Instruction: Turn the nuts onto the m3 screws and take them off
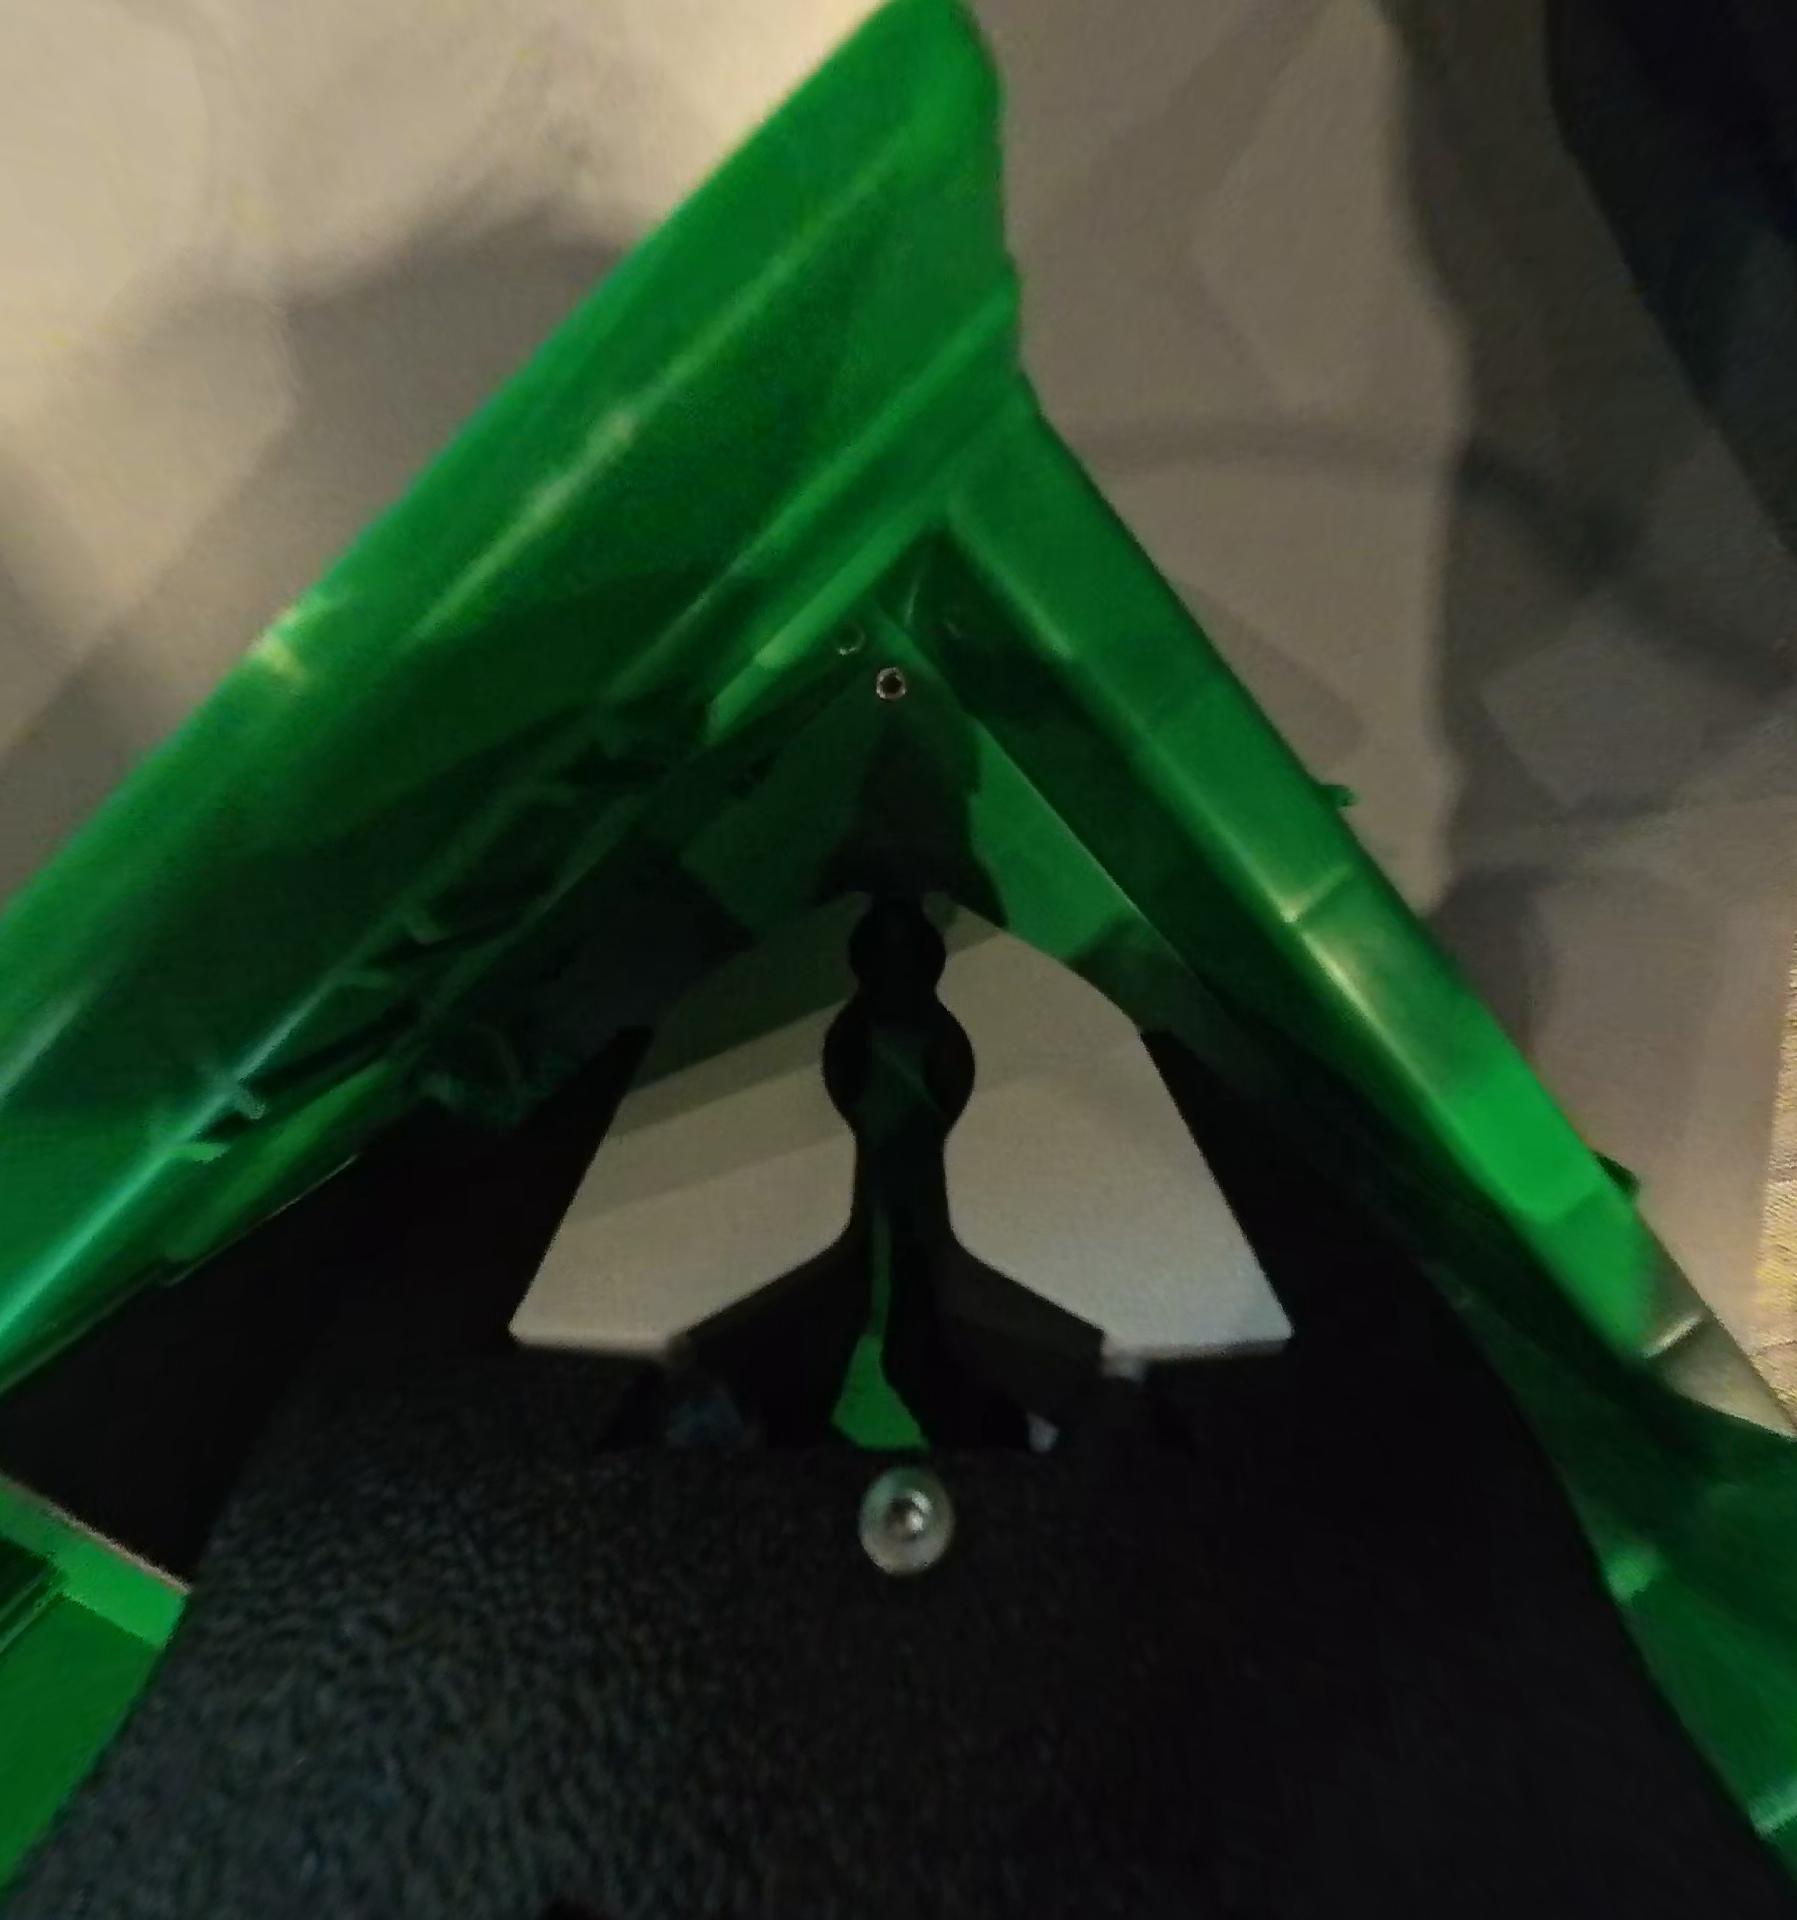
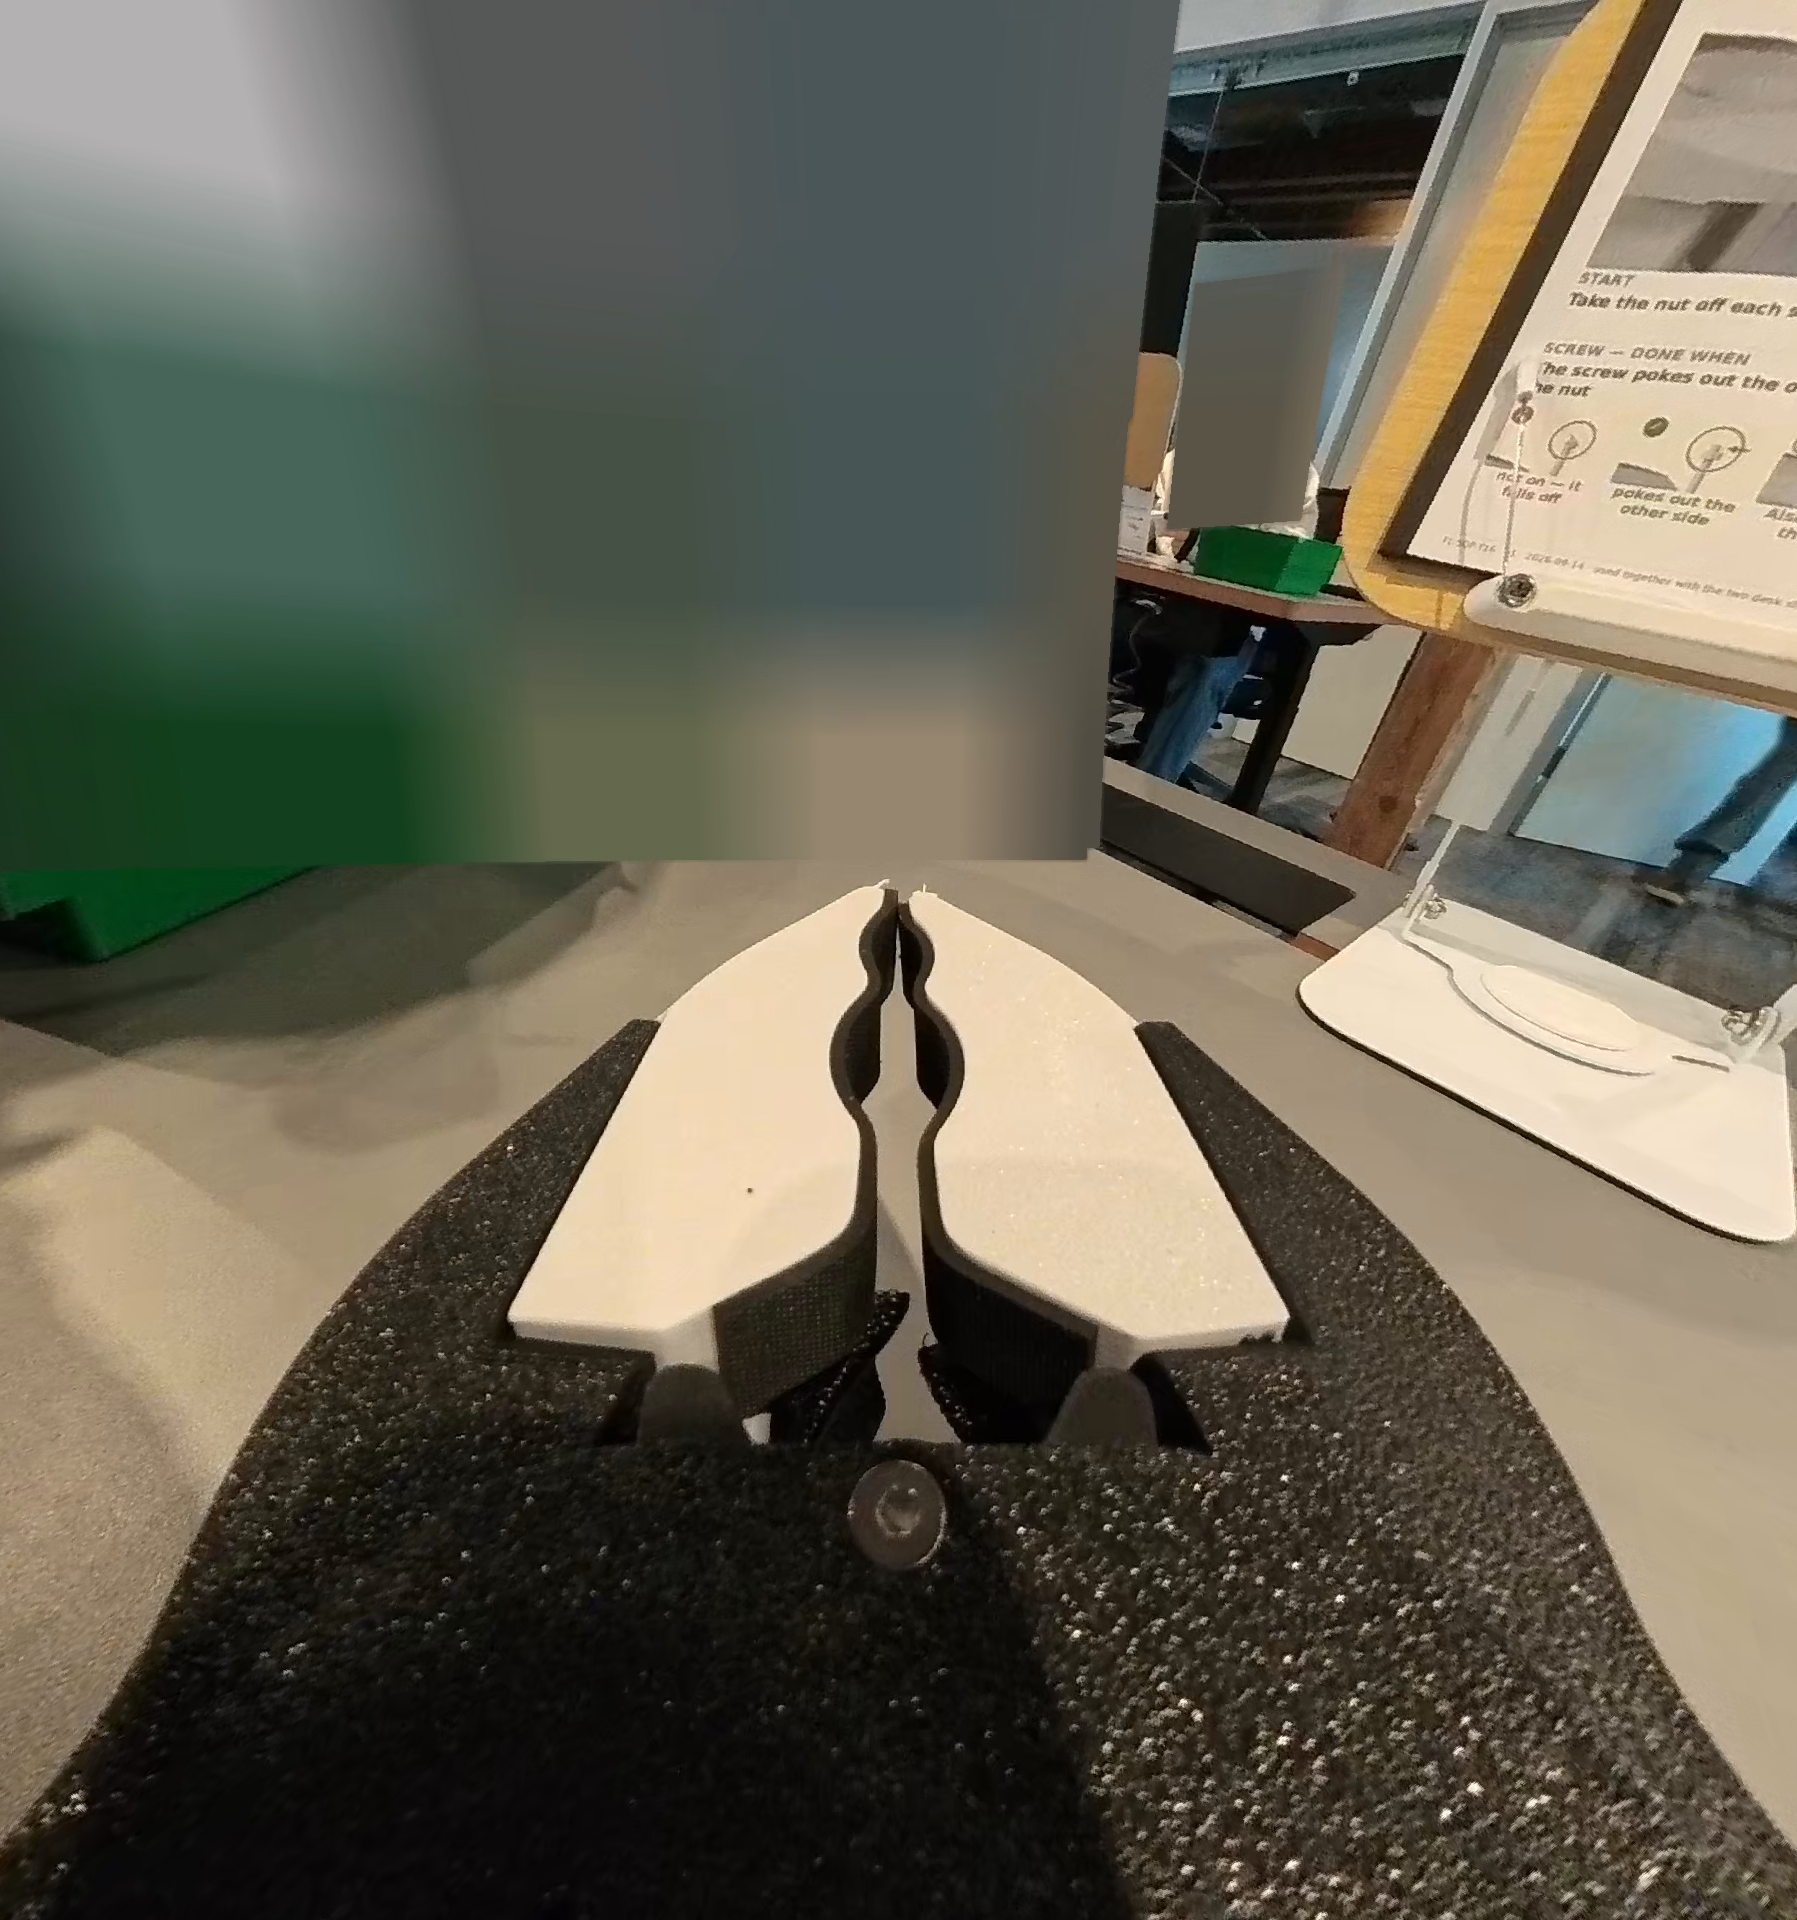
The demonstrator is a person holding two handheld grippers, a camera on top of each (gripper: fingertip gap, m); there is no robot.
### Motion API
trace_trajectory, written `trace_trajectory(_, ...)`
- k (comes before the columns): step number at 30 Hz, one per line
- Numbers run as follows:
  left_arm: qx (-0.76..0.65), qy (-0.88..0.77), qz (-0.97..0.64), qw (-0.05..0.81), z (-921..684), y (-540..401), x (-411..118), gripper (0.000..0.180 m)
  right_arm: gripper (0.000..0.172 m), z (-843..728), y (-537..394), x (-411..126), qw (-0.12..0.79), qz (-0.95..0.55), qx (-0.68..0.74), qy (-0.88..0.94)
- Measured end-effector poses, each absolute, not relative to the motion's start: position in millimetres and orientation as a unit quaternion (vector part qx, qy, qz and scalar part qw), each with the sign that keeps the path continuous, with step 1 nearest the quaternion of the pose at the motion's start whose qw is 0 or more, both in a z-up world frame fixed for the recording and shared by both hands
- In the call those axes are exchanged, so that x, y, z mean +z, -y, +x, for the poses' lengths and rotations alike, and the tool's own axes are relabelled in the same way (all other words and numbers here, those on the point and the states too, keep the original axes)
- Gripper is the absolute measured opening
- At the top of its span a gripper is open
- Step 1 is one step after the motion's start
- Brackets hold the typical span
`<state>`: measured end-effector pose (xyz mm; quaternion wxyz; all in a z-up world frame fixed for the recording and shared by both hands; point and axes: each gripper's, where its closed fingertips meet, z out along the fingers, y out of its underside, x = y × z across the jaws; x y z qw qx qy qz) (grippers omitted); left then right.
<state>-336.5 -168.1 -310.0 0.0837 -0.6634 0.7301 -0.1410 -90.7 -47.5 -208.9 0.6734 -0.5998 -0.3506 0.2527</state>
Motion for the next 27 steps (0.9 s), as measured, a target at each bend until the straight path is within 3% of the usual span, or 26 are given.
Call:
trace_trajectory(1, -0.143, -0.728, -0.665, 0.083, -336.5, 168.4, -309.7, 0.003, 0.000, -90.7, 47.5, -208.9, 0.673, -0.600, 0.253, 0.351)
trace_trajectory(18, -0.178, -0.701, -0.685, 0.088, -338.9, 172.8, -301.5, 0.000, 0.000, -91.7, 47.3, -209.4, 0.672, -0.601, 0.251, 0.353)
trace_trajectory(22, -0.173, -0.692, -0.697, 0.074, -339.3, 171.3, -306.6, 0.015, 0.000, -92.0, 47.3, -209.5, 0.672, -0.601, 0.251, 0.353)
trace_trajectory(27, -0.179, -0.675, -0.713, 0.064, -337.1, 170.5, -307.9, 0.020, 0.000, -92.0, 47.4, -209.4, 0.672, -0.601, 0.252, 0.353)
